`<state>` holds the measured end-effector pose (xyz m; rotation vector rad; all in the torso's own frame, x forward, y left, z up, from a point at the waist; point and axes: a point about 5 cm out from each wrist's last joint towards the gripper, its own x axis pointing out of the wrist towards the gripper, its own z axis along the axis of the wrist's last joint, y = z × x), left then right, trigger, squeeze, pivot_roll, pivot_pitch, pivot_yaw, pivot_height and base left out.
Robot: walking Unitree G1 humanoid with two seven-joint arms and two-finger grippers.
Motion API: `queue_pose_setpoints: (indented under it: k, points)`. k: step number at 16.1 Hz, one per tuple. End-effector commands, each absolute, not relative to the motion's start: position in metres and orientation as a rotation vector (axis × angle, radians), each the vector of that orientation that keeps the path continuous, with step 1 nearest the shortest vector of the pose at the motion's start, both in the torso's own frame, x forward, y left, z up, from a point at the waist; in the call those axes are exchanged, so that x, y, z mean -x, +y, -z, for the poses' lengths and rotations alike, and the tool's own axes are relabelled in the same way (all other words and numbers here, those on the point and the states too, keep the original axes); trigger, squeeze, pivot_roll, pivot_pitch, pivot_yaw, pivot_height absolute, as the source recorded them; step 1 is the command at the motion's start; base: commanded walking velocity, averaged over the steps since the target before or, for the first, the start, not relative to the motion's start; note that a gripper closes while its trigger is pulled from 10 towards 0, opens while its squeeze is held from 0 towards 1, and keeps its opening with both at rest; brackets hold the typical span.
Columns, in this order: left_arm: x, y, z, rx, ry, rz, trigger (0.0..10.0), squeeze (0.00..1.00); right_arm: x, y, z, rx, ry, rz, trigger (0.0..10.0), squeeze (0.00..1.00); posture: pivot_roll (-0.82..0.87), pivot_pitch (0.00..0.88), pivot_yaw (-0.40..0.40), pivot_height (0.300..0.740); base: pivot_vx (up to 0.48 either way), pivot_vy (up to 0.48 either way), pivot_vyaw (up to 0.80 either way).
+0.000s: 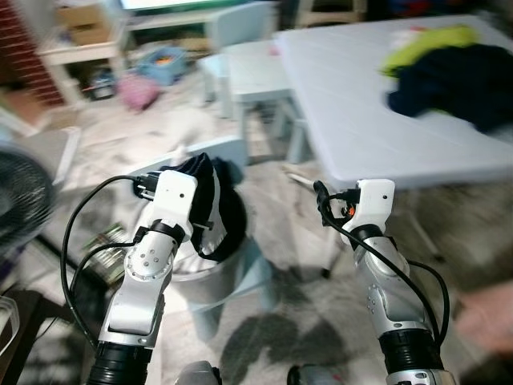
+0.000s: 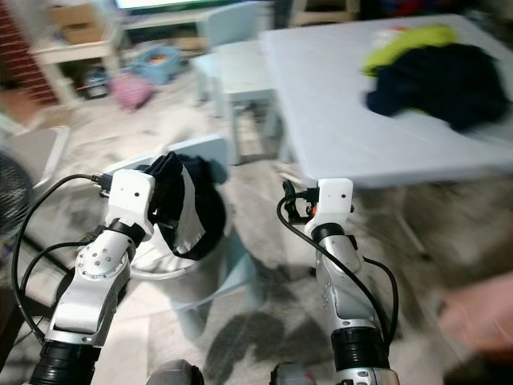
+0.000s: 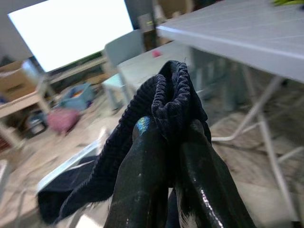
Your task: Hang hanger
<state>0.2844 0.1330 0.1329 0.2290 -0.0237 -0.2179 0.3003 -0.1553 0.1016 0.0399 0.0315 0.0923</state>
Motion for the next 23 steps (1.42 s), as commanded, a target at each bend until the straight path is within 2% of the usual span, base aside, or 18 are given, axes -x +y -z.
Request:
queue_pose_setpoints:
  k: [1,6,9,19,23]
  points:
    - [-0.286,0.131,-0.145,-0.224,-0.069,0.234,10.0,0.0,-0.301,-0.157,-0.1,-0.04,0.043,-0.076,10.0,0.0,0.04,0.03,0.061,0.74,0.0,0.0,-0.8]
    - [-0.293,0.127,-0.171,-0.191,-0.138,0.249,10.0,0.0,-0.304,-0.165,-0.107,0.017,0.009,-0.051,10.0,0.0,0.04,0.033,0.058,0.74,0.0,0.0,-0.64]
    - [-0.298,0.125,-0.187,-0.179,-0.186,0.258,10.0,0.0,-0.306,-0.166,-0.107,0.016,0.011,-0.032,10.0,0.0,0.04,0.036,0.055,0.74,0.0,-0.285,0.0]
    - [-0.298,0.118,-0.187,-0.167,-0.177,0.291,10.0,0.0,-0.309,-0.171,-0.108,0.034,0.005,0.008,10.0,0.0,0.04,0.034,0.06,0.74,0.0,-0.359,-0.76]
    - [-0.299,0.118,-0.188,-0.163,-0.176,0.284,10.0,0.0,-0.311,-0.17,-0.109,0.039,0.0,0.005,10.0,0.0,0.04,0.029,0.057,0.74,0.0,-0.334,-0.11]
